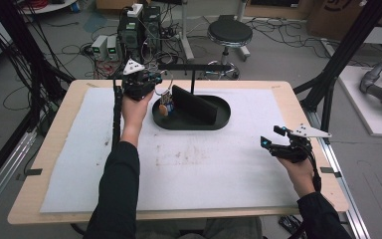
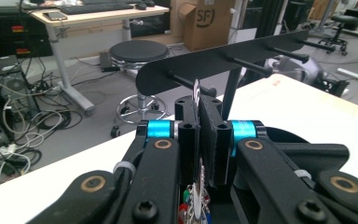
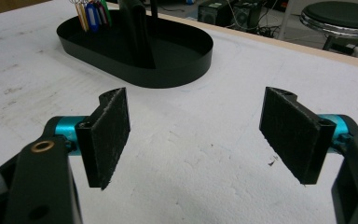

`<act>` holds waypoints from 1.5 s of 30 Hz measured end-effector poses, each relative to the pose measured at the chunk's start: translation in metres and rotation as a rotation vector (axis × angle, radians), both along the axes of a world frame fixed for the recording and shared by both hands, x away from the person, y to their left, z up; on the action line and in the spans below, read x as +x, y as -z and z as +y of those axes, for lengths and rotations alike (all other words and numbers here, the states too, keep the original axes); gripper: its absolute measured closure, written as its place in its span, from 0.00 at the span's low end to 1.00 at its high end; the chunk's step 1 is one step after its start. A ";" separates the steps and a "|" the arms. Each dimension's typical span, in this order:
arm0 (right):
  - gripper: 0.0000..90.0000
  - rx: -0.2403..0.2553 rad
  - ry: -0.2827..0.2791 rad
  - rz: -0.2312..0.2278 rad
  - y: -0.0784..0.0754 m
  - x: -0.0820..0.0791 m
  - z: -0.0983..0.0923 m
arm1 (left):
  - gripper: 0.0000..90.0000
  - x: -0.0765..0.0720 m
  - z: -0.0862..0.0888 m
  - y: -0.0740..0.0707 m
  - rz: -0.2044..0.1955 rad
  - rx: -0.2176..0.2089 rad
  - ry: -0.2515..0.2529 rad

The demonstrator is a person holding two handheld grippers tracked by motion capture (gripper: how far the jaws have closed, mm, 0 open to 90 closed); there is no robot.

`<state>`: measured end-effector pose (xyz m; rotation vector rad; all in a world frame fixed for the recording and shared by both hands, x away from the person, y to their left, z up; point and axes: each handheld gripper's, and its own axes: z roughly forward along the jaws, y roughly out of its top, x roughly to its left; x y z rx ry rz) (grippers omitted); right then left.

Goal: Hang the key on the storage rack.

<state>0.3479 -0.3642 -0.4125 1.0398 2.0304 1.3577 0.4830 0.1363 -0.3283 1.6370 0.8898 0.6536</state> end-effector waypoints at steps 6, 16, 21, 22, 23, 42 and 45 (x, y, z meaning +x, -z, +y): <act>0.27 -0.004 -0.003 -0.002 0.000 0.001 0.001 | 0.86 -0.003 0.004 0.000 -0.010 0.022 -0.041; 0.27 0.007 0.011 -0.010 0.000 0.002 0.002 | 0.52 -0.029 0.019 0.008 -0.039 0.027 -0.101; 0.27 0.014 0.036 -0.016 -0.001 0.004 0.000 | 0.45 -0.055 0.030 0.012 -0.051 0.010 -0.088; 0.27 0.016 0.045 -0.013 -0.001 0.003 0.000 | 0.44 -0.061 0.032 0.014 -0.056 -0.001 -0.080; 0.27 0.013 0.050 -0.017 -0.001 0.004 0.000 | 0.43 -0.066 0.034 0.015 -0.059 -0.003 -0.075; 0.27 0.006 0.099 -0.010 -0.002 0.000 -0.001 | 0.34 -0.161 0.041 0.078 -0.015 0.093 0.038; 0.27 0.003 0.106 -0.011 -0.002 0.001 -0.003 | 0.33 -0.160 0.047 0.084 0.008 0.086 0.024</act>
